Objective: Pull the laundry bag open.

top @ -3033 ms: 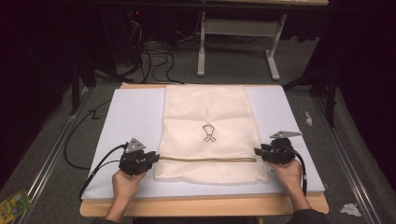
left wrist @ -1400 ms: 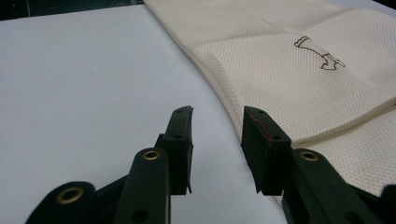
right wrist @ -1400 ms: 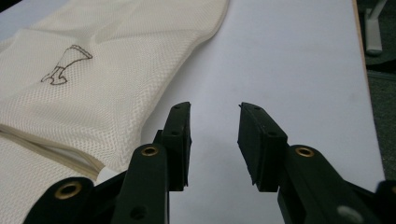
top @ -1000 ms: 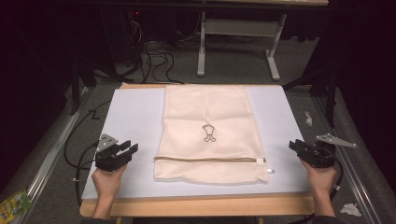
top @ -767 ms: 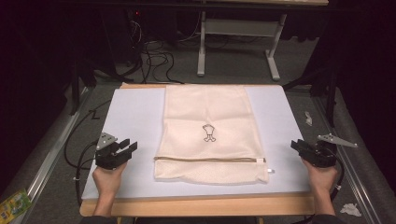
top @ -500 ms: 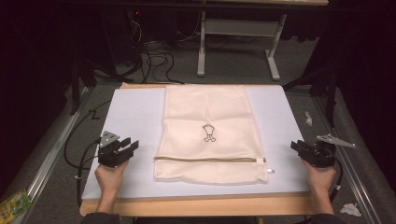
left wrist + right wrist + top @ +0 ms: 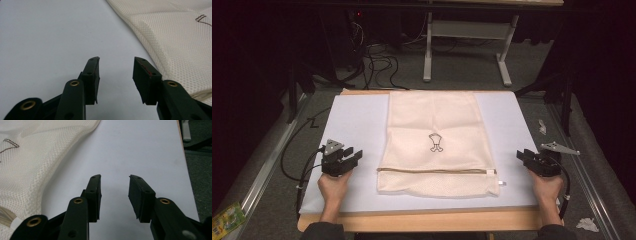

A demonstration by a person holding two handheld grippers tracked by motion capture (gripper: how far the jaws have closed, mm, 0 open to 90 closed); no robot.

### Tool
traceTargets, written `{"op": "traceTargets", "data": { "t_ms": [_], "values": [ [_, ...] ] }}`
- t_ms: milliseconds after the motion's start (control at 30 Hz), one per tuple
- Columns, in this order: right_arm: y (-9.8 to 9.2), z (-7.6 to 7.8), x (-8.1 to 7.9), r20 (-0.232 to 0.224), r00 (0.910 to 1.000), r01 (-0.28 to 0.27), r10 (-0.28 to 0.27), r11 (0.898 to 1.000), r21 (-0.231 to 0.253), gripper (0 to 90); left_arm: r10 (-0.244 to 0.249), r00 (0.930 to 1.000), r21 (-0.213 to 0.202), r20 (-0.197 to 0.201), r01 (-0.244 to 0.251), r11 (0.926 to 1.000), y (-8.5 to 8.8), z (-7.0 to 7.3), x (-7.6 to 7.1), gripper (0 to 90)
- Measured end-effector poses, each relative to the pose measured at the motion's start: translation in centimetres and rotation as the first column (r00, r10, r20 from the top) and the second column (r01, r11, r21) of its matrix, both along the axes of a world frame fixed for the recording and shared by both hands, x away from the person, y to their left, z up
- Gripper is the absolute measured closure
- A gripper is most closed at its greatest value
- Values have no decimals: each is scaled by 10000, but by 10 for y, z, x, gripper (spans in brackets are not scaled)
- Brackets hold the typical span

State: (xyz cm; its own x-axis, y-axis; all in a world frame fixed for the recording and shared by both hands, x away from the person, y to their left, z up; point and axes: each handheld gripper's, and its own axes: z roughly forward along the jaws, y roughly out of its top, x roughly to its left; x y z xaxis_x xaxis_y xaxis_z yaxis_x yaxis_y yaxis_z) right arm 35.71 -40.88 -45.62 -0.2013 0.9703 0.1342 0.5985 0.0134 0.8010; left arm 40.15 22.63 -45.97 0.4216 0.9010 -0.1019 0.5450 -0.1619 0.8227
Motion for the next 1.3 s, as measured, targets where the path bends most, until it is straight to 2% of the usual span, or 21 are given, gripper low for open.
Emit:
{"op": "traceTargets", "data": {
  "t_ms": [733, 933, 1067, 1300],
  "values": [
    [8, -8, 10, -42, 10000, 8, -10, 9989, -463, 614, 480, 9988, 198, 128, -483, 9986, -3, -11, 11, 543],
    [10, -10, 11, -38, 10000, 11, -13, 9988, -489, 608, 519, 9986, 209, 120, -521, 9984, -5, -16, 13, 540],
    [13, -11, 12, -28, 10000, -19, 16, 9970, -768, 604, 524, 9985, 382, 168, -530, 9979, -7, -20, 14, 536],
    [16, -15, 11, 42, 10000, -38, 42, 9970, -772, 597, 455, 9986, 386, 262, -464, 9982, -9, -22, 14, 532]
  ]
}}
